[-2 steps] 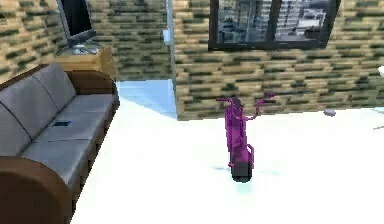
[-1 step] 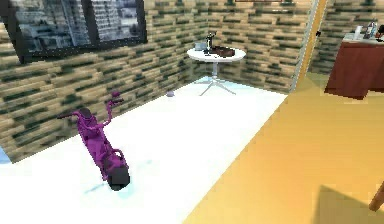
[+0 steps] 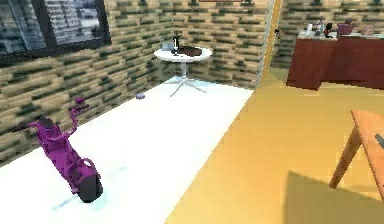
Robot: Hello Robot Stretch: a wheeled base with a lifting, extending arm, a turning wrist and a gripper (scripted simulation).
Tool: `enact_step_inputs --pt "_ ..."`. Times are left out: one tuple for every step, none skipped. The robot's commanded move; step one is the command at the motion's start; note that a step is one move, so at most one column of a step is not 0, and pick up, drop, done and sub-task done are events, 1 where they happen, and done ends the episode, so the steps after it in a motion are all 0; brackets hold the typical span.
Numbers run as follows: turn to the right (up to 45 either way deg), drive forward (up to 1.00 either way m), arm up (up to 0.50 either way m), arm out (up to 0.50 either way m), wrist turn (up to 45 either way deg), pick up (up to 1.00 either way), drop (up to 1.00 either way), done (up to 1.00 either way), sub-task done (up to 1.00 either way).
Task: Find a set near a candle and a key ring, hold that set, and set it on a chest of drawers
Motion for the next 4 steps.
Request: enact_step_inputs --pt "0.0 1.00 0.00 0.00 0.0 0.00 0.00 0.00 0.00" --pt "3.0 0.00 0.00 0.00 0.0 0.00 0.00 0.00 0.00" --pt "0.0 1.00 0.00 0.00 0.0 0.00 0.00 0.00 0.00" --pt "3.0 0.00 0.00 0.00 0.0 0.00 0.00 0.00 0.00"
